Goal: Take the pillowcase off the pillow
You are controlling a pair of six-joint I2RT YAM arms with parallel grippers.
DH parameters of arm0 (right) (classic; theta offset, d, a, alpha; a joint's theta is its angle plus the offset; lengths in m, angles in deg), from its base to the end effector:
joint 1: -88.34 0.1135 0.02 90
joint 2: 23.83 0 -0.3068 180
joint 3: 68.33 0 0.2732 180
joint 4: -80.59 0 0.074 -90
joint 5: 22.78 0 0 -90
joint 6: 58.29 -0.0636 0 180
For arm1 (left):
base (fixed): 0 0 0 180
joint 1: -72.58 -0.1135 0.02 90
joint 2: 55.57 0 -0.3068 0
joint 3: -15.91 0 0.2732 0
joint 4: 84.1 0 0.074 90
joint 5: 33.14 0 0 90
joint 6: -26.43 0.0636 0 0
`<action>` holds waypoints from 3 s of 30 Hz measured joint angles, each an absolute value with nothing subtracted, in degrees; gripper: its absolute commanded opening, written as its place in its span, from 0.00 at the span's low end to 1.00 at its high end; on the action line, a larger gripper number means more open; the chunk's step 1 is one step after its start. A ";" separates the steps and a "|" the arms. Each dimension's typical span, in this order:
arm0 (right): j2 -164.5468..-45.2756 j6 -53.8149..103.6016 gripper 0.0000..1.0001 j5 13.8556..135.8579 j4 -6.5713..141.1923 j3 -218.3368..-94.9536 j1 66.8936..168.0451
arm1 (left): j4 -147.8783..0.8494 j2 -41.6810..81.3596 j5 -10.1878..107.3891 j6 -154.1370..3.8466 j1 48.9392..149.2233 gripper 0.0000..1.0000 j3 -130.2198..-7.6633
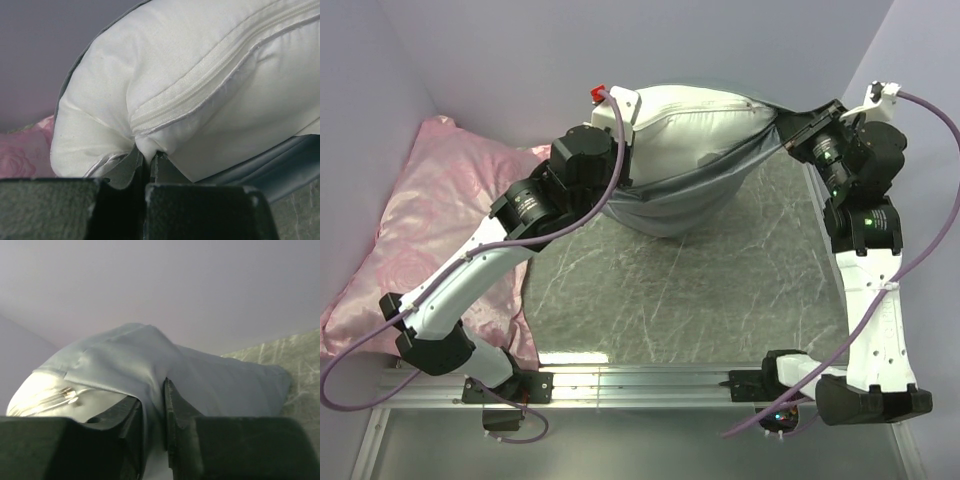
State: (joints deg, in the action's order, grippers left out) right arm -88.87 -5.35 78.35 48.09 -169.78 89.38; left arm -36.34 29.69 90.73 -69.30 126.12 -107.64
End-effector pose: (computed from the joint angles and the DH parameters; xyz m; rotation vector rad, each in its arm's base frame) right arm 0.2462 0.0167 0.5631 0.3220 1.5080 0.6772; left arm 0.2271 -0.2477 0.5677 0.2813 1.6912 -0.2559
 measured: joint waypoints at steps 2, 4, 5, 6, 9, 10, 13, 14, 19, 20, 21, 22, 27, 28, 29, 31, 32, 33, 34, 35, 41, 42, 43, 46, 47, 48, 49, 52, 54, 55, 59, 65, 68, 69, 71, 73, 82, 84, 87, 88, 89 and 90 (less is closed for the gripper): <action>-89.59 -5.72 0.20 78.02 47.57 -170.48 87.92 | -36.04 29.47 90.40 -69.32 126.12 0.00 -107.62; -91.27 -6.31 0.18 77.50 47.24 -171.79 86.10 | -35.12 28.94 89.90 -69.35 126.12 0.00 -107.60; -92.54 -6.53 0.19 77.35 47.31 -172.38 85.16 | -34.42 28.55 89.61 -69.37 126.12 0.00 -107.53; -93.63 -6.92 0.21 77.37 47.31 -172.80 84.42 | -33.85 27.94 89.26 -69.46 126.12 0.00 -107.20; -97.52 -7.97 0.21 78.53 47.44 -172.73 83.41 | -33.24 26.12 87.30 -70.31 126.12 0.00 -106.16; -98.61 -8.28 0.22 79.03 47.74 -172.34 83.41 | -33.15 25.66 86.45 -70.57 126.12 0.00 -105.96; -101.21 -8.74 0.25 79.79 49.36 -168.47 84.16 | -32.95 24.72 83.08 -71.36 126.01 0.00 -105.70; -101.76 -8.74 0.26 79.75 49.51 -167.20 84.64 | -33.02 24.51 81.77 -71.66 126.01 0.00 -105.70; -105.26 -8.69 0.26 79.25 53.67 -159.97 88.29 | -33.00 24.11 76.89 -72.60 125.75 0.00 -105.76; -106.37 -8.72 0.28 79.27 54.56 -158.88 88.70 | -33.02 24.11 76.17 -72.89 125.66 0.00 -105.76; -107.49 -8.74 0.29 79.16 55.57 -158.11 89.23 | -32.91 24.11 75.39 -73.35 125.60 0.00 -105.91; -108.56 -8.74 0.30 79.18 56.35 -157.61 89.60 | -32.80 24.20 74.66 -73.70 125.57 0.00 -106.24; -111.97 -8.06 0.50 79.07 57.95 -157.15 92.07 | -32.54 24.86 73.77 -75.18 125.53 0.00 -108.73; -112.03 -7.80 0.52 78.92 57.82 -157.35 92.31 | -32.54 25.01 73.92 -75.36 125.51 0.00 -109.32; -112.10 -7.34 0.57 78.83 57.14 -158.16 92.51 | -32.56 25.07 74.21 -75.49 125.53 0.00 -109.83; -112.58 -6.20 0.59 78.94 55.90 -161.35 92.90 | -32.91 25.58 74.90 -76.03 125.66 0.00 -111.44; -112.93 -5.70 0.62 79.05 55.22 -163.29 93.16 | -33.52 25.82 75.17 -76.41 125.75 0.00 -112.21; -113.45 -5.20 0.62 79.42 54.19 -165.89 93.45 | -34.31 26.10 75.36 -76.63 125.92 0.01 -112.91; -114.22 -4.59 0.63 79.90 53.60 -168.80 93.64 | -35.14 26.56 75.63 -76.78 126.27 0.00 -113.63; -115.29 -3.95 0.64 80.21 52.77 -172.21 94.01 | -35.71 27.22 76.13 -76.84 126.84 0.00 -114.70; -118.22 -1.55 0.74 74.61 44.97 -184.69 96.35 | -40.19 31.59 78.71 -78.02 128.98 0.00 -116.58; -117.67 -1.72 0.74 73.72 44.01 -184.14 95.81 | -40.84 32.00 79.19 -78.40 129.05 0.00 -116.21; -117.02 -2.01 0.74 73.24 42.85 -183.51 94.82 | -41.63 32.29 79.39 -79.03 129.01 0.00 -115.64; -115.95 -3.21 0.75 72.60 39.17 -183.14 91.41 | -46.05 32.00 78.97 -82.02 128.42 0.00 -110.66; -115.68 -3.38 0.76 71.99 37.64 -183.66 90.39 | -47.77 31.92 78.51 -83.23 128.04 0.00 -108.67; -115.60 -3.43 0.76 71.42 36.31 -184.51 89.71 | -49.24 31.87 77.81 -84.52 127.65 0.00 -106.77; -115.47 -3.45 0.76 70.94 35.11 -185.63 89.23 | -50.61 31.89 76.96 -85.80 127.10 0.00 -105.15; -114.64 -3.47 0.77 70.77 32.90 -187.92 88.22 | -53.46 32.16 74.93 -89.39 125.31 0.00 -101.70; -113.94 -3.65 0.77 71.38 31.77 -188.71 86.93 | -54.94 32.31 74.27 -91.58 124.24 0.00 -100.54; -113.89 -3.73 0.77 71.53 31.00 -189.43 86.39 | -55.53 32.31 73.81 -92.60 123.69 0.00 -99.99; -111.47 -3.95 0.83 71.27 31.33 -187.44 85.01 | -58.48 32.77 71.12 -97.00 121.07 0.00 -96.67; -102.88 -4.69 0.82 73.83 31.68 -181.06 84.99 | -65.85 34.21 67.67 -104.16 118.82 0.00 -86.90; -95.53 -5.66 0.83 76.54 36.38 -172.30 85.23 | -70.55 34.08 66.95 -108.84 119.63 0.00 -77.85; -92.36 -6.20 0.83 77.63 37.16 -168.10 85.36 | -71.75 33.97 66.95 -110.28 120.15 0.00 -74.86; -85.92 -7.82 0.83 79.75 40.55 -158.90 85.95 | -73.35 33.95 67.06 -112.78 121.77 0.00 -69.79; -79.29 -9.77 0.84 80.56 43.17 -148.56 88.24 | -73.87 34.19 67.56 -114.02 123.69 0.00 -66.77; -63.62 -20.21 0.95 78.44 50.04 -118.90 99.54 | -76.38 40.66 72.46 -115.12 131.61 0.00 -64.76; -58.77 -22.86 0.96 77.43 51.15 -114.07 99.68 | -77.24 41.84 73.33 -114.87 132.87 0.00 -63.82; -51.10 -26.99 0.97 76.54 51.00 -108.28 99.89 | -78.11 43.74 74.10 -114.09 134.43 0.00 -63.62; -48.93 -27.89 0.98 76.32 50.45 -107.38 99.94 | -78.37 44.22 74.38 -113.78 134.86 0.00 -63.64; -46.73 -28.82 0.99 75.79 49.62 -106.79 100.02 | -78.74 44.61 74.64 -113.52 135.23 0.00 -63.64; -45.26 -29.41 0.99 75.29 48.81 -106.66 100.09 | -79.01 44.83 74.75 -113.30 135.45 0.00 -63.64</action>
